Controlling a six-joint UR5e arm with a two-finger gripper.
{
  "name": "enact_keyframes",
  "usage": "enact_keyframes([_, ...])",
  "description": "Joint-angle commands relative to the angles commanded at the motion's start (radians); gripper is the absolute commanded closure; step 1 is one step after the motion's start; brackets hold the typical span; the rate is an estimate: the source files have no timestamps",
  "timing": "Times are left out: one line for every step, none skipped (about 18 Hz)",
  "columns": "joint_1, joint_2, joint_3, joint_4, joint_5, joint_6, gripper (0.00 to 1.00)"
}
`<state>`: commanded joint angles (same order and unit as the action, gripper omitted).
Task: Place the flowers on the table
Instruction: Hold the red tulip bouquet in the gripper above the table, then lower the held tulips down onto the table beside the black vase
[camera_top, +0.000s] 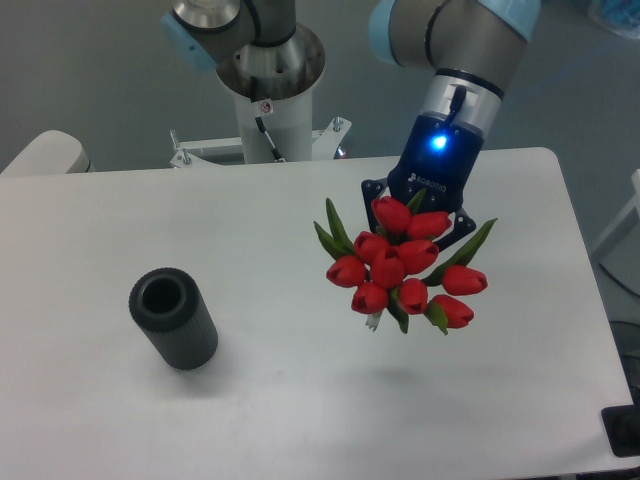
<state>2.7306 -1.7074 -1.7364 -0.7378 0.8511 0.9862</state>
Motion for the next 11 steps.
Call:
enact_keyframes([-0.015,0.000,-0.006,0.000,0.022,0.012,0.79])
enact_keyframes([-0.026,0.000,-0.011,0.002,0.041,0.020,0.79])
enact_keyframes([-0.029,0.002,-0.014,0.000,0.061,0.020,0.79])
enact_keyframes([-0.031,0.008,-0.018,0.002,0.084,0.022,0.79])
enact_keyframes([-0.031,0.012,-0.025,0.002,0.110,0.025,0.79])
enact_keyframes([-0.034,0.014,-0.031,0.002,0.144,0.032,0.80])
enact_keyframes([-0.052,0.017,-0.032,0.002,0.176,0.040,0.80])
enact_keyframes([-0.072,0.015,-0.034,0.002,0.213,0.043,0.80])
enact_keyframes([-0.090,0.012,-0.032,0.002,0.250,0.042,0.80])
enact_keyframes([-0.101,0.011,-0.034,0.002,0.290,0.043,0.80])
enact_keyframes([-0.107,0.009,-0.035,0.002,0.333,0.042,0.80])
